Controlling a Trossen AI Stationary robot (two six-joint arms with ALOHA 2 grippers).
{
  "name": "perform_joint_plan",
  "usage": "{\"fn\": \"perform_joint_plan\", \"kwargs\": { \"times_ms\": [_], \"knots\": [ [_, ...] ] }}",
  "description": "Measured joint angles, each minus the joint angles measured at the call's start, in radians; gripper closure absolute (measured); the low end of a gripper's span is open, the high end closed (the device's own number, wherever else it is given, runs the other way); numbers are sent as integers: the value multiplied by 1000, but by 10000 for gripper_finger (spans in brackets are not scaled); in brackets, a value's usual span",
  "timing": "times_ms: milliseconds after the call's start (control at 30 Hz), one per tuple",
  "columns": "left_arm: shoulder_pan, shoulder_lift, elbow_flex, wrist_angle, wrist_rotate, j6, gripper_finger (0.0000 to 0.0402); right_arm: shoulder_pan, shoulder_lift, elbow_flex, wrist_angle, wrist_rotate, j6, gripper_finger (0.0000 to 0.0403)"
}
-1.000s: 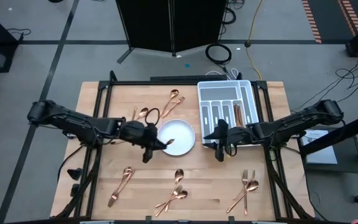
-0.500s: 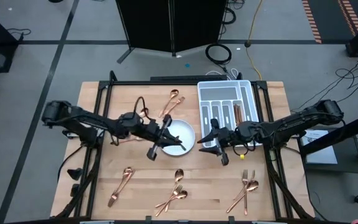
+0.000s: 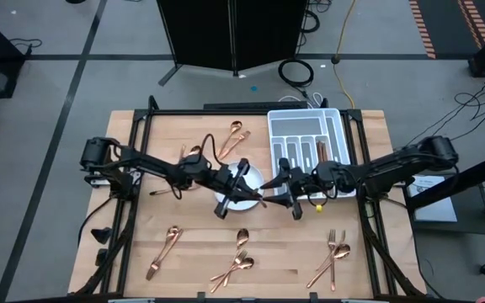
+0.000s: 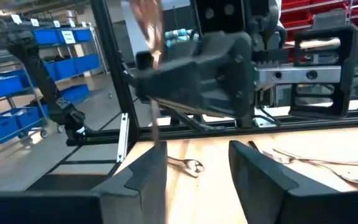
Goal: Sort silverware
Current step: Put the spoon in the silverware tray
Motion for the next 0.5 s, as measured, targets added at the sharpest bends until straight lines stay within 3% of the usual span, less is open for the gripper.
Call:
{"fn": "perform_joint_plan", "kwargs": {
  "times_ms": [500],
  "knots": [
    [40,4,12,-47,38,-5,401,-18,20,0,-11,-94,14,243]
  ]
}}
